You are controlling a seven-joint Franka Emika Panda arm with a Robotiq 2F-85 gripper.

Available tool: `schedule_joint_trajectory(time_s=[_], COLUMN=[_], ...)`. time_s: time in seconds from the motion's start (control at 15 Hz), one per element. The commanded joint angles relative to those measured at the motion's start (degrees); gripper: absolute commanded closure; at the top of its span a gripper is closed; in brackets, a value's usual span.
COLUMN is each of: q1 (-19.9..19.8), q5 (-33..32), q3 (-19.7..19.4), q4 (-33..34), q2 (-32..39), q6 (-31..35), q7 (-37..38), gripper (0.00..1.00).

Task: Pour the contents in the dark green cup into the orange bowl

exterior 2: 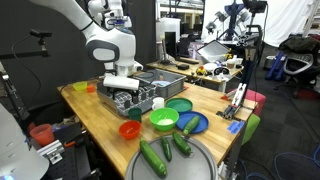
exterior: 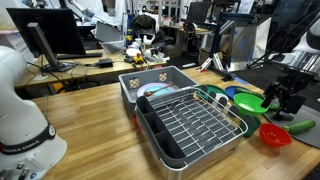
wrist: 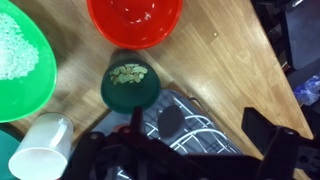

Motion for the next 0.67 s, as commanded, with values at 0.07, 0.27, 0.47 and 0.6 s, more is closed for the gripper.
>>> schedule_joint_trajectory(time_s=[0.07, 0.27, 0.47, 0.6], q1=[-1.87, -2.31, -3.16, -1.73], q5=[3.21, 11.15, 19.87, 23.83], q3=[1.99, 3.39, 4.87, 3.15], q4=[-1.96, -1.86, -1.58, -2.28], q2=[2.52, 4.35, 5.15, 5.06], q6=[7.78, 10.78, 12.57, 13.18], q7=[-7.08, -15.03, -23.84, -28.28], gripper=[0.0, 0.0, 0.0, 0.0])
